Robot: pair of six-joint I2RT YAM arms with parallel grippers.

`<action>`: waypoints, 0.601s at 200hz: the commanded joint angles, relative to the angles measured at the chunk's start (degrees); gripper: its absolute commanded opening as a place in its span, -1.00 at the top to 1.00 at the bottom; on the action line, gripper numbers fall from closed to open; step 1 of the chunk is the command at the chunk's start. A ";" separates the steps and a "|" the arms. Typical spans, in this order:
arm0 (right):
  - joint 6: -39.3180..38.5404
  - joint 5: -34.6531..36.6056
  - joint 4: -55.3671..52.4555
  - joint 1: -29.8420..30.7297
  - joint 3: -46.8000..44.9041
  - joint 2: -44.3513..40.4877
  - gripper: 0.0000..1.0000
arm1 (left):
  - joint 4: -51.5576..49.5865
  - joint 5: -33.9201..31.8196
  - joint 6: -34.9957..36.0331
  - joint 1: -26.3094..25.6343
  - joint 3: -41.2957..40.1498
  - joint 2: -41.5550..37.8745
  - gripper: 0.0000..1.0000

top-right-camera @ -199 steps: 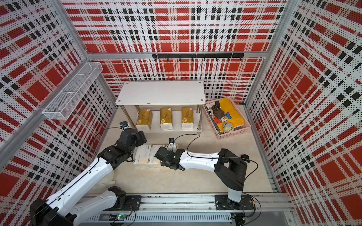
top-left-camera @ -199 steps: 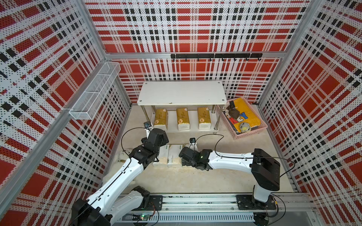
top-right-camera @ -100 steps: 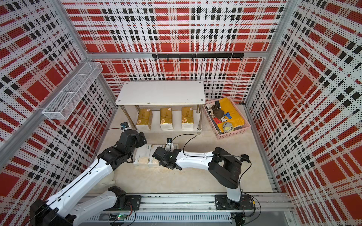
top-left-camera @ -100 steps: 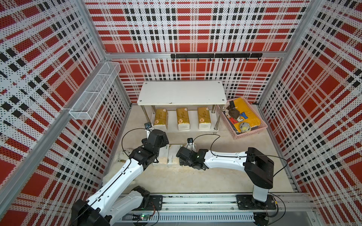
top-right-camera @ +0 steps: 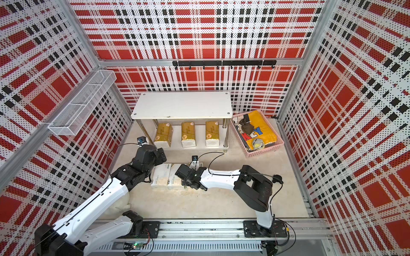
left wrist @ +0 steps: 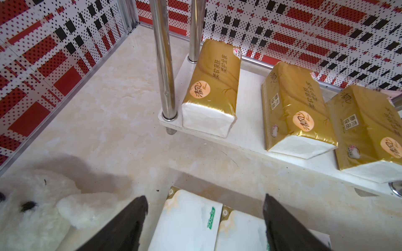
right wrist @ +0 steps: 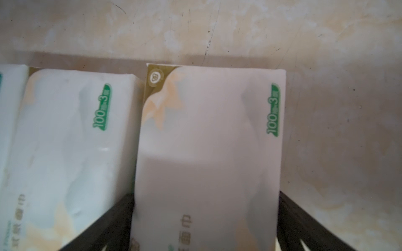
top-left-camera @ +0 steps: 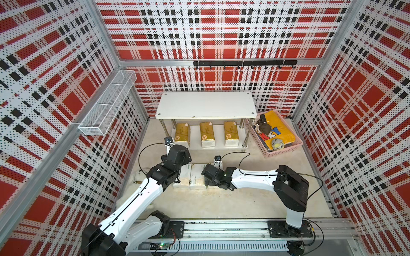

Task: Place the tissue boxes on the shelf by color
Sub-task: Pick up the box of tissues from the center of the board.

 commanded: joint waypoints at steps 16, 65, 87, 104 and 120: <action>-0.92 1.18 -1.14 -0.35 -2.14 0.48 -1.00 | 0.34 0.23 0.77 0.16 2.56 0.58 -0.74; -4.29 3.61 -2.35 -0.74 -4.90 -1.31 -1.00 | 0.68 0.30 0.81 -0.58 2.82 1.94 -0.74; -5.48 2.99 -0.45 -0.95 -6.65 -2.69 -1.00 | 1.04 0.30 0.64 -1.16 2.96 2.58 -0.74; -6.26 2.87 -0.10 -0.94 -6.97 -2.70 -1.00 | 1.13 0.08 0.61 -1.71 3.30 2.92 -0.74; -6.91 2.46 0.57 -0.98 -7.50 -2.42 -1.00 | 1.08 -0.07 0.59 -2.16 3.56 3.13 -0.74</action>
